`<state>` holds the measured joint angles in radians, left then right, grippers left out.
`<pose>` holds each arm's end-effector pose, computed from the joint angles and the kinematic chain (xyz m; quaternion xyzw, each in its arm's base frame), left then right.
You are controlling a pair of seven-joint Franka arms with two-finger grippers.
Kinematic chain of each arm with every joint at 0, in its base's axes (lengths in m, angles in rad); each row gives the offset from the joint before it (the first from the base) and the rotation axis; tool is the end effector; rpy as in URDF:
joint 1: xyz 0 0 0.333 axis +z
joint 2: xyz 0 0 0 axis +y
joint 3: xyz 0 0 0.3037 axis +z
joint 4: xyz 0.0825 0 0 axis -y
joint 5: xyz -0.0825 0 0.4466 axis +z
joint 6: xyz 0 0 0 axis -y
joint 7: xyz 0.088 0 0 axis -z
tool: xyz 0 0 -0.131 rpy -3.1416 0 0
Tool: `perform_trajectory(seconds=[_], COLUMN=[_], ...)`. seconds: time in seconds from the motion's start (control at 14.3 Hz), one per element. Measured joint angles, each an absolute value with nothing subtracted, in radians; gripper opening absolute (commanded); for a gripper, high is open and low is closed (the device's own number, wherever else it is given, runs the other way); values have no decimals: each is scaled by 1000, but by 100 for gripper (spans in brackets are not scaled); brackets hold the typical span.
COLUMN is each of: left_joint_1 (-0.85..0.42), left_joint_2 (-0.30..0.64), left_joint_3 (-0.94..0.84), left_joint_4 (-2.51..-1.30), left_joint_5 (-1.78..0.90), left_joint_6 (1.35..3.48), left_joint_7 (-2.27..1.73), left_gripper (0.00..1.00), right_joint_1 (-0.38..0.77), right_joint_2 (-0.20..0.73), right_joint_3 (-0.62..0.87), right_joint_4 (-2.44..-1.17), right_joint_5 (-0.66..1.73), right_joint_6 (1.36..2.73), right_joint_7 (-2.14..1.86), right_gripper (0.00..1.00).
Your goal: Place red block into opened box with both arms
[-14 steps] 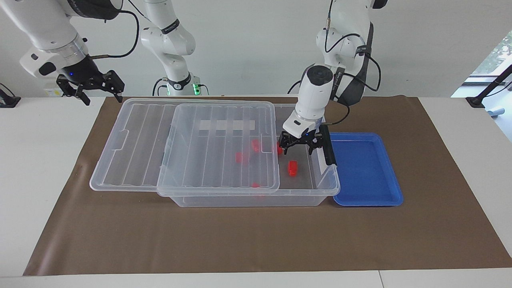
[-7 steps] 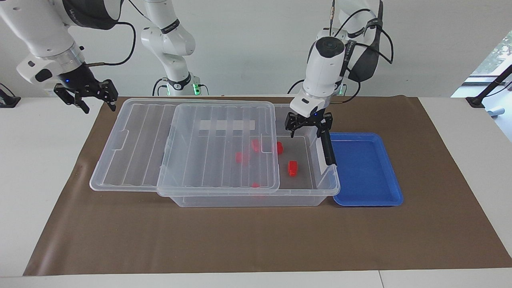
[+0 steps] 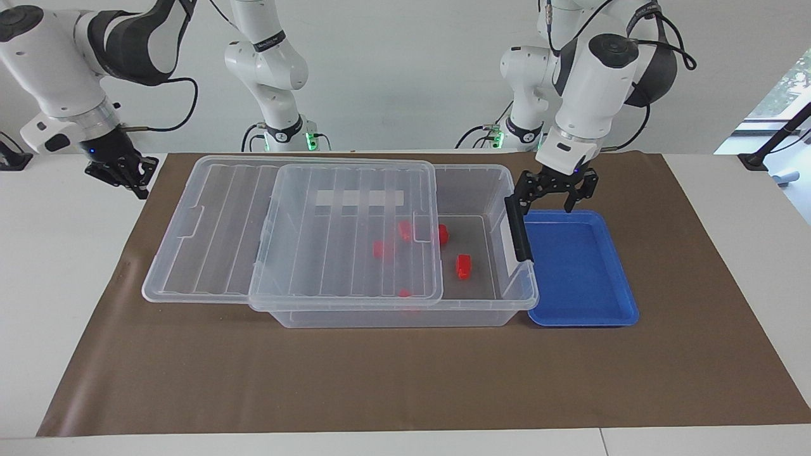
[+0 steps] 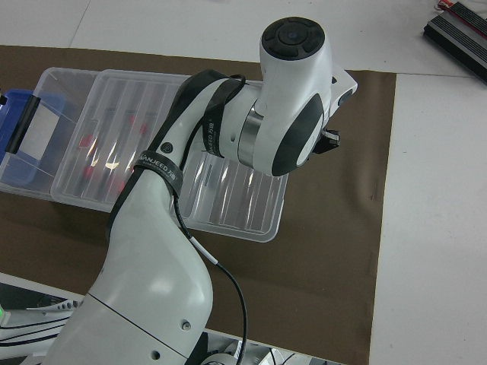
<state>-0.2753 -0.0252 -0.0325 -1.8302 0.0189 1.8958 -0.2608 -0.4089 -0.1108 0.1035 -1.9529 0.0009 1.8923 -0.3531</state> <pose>0.5989 -0.1886 0.4928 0.9986 -0.0261 0.0462 0.0036 0.5682 -0.1777 0.4770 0.9994 0.0235 0.0218 0.0130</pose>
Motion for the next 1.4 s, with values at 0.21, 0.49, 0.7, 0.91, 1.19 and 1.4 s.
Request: perform_trajectory(seconds=[0.21, 0.49, 0.7, 0.91, 1.19, 1.4], left_joint_1=[-207, -160, -135, -96, -82, -64], left_joint_2=[-24, -24, -23, -23, -23, -23], left_joint_3=[-31, -30, -29, -26, -23, -21], left_joint_4=[-1763, -1732, -1726, -1707, -1692, -1691], left_joint_5=[1, -8, -8, -8, -8, -8], left_joint_6=[1802, 1749, 1727, 1704, 1674, 1671], left_joint_7=[-172, -124, -79, -29, -18, -18], left_gripper=[100, 100, 100, 100, 100, 100], right_joint_1=[-419, -418, -408, -375, -334, -304], right_joint_2=[-92, -55, -52, -52, -52, -52], right_joint_3=[103, 105, 108, 110, 111, 112], right_joint_4=[-1991, -2039, -2042, -2042, -2042, -2042], right_joint_5=[1, 1, 1, 1, 1, 1], right_joint_6=[1942, 2020, 2022, 2022, 2022, 2022], right_joint_7=[-353, -357, -356, -320, -254, -202], right_gripper=[0, 0, 0, 0, 0, 0])
